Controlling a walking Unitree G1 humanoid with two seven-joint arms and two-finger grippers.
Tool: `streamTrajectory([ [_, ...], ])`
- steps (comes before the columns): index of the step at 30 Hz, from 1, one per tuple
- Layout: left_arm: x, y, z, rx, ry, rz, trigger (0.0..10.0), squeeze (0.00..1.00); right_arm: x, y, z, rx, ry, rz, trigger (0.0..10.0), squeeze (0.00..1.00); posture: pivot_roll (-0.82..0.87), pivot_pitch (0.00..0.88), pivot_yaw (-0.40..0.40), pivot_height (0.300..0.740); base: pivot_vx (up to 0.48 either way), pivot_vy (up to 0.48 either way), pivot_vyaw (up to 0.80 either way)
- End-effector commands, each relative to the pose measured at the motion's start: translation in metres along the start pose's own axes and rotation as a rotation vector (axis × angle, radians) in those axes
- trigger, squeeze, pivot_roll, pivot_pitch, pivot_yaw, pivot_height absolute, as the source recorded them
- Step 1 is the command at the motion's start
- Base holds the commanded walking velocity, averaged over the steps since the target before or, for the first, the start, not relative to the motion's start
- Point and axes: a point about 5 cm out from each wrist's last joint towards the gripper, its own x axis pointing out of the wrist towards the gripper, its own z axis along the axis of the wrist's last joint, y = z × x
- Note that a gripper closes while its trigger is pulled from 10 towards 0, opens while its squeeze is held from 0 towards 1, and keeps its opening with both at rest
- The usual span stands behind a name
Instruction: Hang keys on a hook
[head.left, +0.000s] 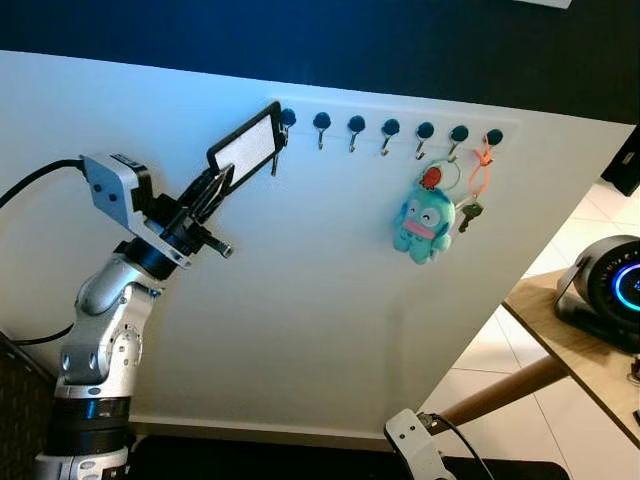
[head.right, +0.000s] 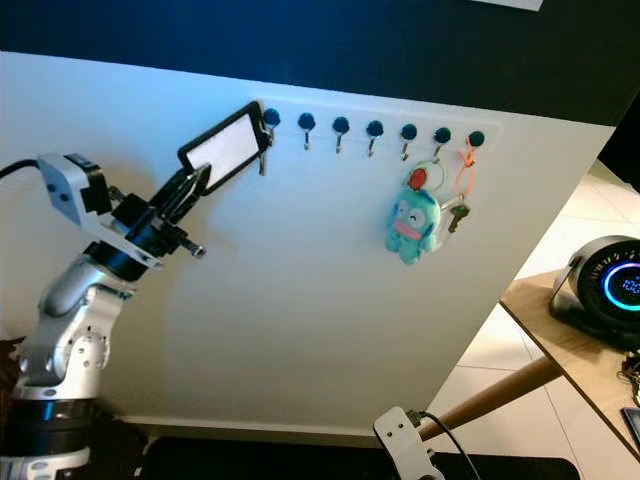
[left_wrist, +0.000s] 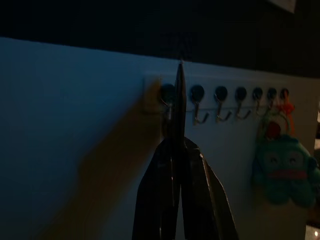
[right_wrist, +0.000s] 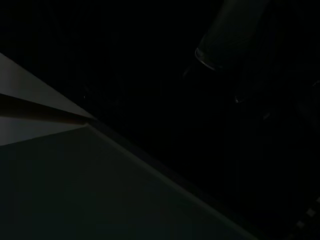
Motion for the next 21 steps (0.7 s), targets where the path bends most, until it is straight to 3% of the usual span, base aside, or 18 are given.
streamTrajectory([
  [1,0.0022,-0.0106,-0.0005,0.027,0.02,-0.079,0.0,0.0,-0.0026,-0.0003,-0.0065,0.009,0.019,-0.006,10.0,0.0,0.1,0.067,-0.099,0.74,0.0,0.0,0.0],
  [8,-0.0004,-0.0131,-0.005,0.077,0.065,-0.109,0.0,0.0,-0.0025,-0.0003,-0.0062,0.008,0.017,-0.005,10.0,0.0,0.1,0.07,-0.099,0.74,0.0,0.0,0.0],
  [21,-0.0016,-0.0077,-0.0104,0.114,0.079,-0.03,0.0,0.0,-0.0036,-0.0001,-0.0088,0.012,0.022,-0.007,10.0,0.0,0.1,0.074,-0.097,0.74,0.0,0.0,0.0],
])
